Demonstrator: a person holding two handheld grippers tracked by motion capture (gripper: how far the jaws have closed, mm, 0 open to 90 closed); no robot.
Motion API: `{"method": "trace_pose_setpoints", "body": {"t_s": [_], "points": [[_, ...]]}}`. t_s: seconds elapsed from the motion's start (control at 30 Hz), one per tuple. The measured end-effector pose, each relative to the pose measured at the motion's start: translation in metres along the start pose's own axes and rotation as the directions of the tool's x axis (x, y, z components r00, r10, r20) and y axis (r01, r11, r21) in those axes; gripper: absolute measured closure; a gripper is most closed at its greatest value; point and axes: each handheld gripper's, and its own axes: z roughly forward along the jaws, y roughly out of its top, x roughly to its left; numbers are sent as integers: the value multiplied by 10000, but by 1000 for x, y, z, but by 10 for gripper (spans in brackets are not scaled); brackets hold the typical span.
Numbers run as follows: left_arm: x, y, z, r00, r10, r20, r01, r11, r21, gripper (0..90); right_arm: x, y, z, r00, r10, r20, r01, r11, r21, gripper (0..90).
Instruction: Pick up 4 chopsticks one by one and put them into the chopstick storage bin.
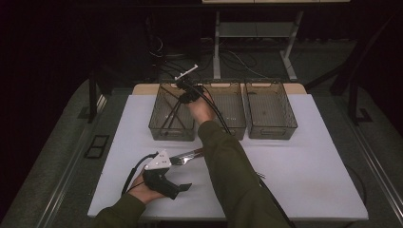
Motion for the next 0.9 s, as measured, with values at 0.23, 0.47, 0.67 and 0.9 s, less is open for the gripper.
{"method": "trace_pose_setpoints", "body": {"t_s": [0.23, 0.47, 0.67, 0.9], "points": [[0, 0, 0, 10000, 29, 16, -29, 10000, 5, 0, -2, 0, -13, 9994, -91, -346, 82, 9997, -241, 615], [0, 1, 0, 10000, 26, -27, -26, 10000, -10, 0, -6, -11, -32, 9946, -273, -998, 217, 9981, -573, 487], [0, 1, 1, 10000, -26, -33, 26, 10000, 28, 0, -13, -28, -52, 9870, -454, -1541, 312, 9952, -929, 420], [0, 0, 0, 10000, -46, -82, 46, 10000, 22, 0, -22, -54, -77, 9800, -863, -1795, 647, 9903, -1229, 332]]}}
